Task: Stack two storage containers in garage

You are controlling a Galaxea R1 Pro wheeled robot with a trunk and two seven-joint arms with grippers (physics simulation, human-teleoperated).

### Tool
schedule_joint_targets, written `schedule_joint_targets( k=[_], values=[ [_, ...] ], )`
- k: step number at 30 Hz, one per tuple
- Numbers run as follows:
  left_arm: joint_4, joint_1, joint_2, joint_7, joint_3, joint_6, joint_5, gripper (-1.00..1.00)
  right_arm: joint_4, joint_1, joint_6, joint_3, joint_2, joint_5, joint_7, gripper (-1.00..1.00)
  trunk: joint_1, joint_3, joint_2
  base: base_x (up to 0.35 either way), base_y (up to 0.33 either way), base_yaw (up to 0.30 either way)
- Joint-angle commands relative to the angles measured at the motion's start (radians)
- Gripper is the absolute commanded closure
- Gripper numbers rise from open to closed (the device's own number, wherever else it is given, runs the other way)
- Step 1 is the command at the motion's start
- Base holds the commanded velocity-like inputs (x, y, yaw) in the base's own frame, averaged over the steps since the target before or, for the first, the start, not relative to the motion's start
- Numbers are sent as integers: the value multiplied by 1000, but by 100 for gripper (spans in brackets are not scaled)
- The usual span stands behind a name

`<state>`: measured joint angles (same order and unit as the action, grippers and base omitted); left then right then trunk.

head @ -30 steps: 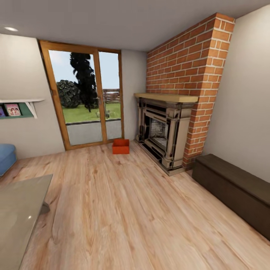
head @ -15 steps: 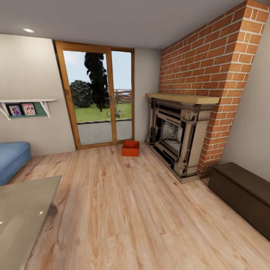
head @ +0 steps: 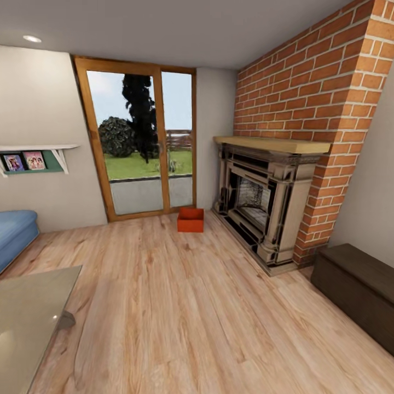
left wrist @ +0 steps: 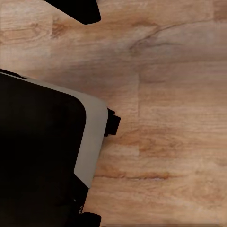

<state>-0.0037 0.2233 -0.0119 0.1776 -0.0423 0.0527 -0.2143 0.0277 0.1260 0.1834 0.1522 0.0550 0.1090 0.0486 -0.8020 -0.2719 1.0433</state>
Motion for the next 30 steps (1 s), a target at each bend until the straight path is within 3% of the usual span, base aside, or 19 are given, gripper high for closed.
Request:
schedule_joint_targets(
  k=[1, 22, 30],
  values=[
    [1, 1, 0, 2, -4, 4, -4, -100, 3, 1, 6, 7, 0, 11, 5, -100, -1, -1, 1, 322, 0, 0],
    [1, 1, 1, 2, -5, 3, -5, -100, 3, 1, 4, 4, -12, 12, 5, -100, -1, -1, 1, 322, 3, 0],
    [1, 1, 1, 2, -5, 3, -5, -100, 3, 1, 4, 4, -12, 12, 5, -100, -1, -1, 1, 303, 195, 0]
  ],
)
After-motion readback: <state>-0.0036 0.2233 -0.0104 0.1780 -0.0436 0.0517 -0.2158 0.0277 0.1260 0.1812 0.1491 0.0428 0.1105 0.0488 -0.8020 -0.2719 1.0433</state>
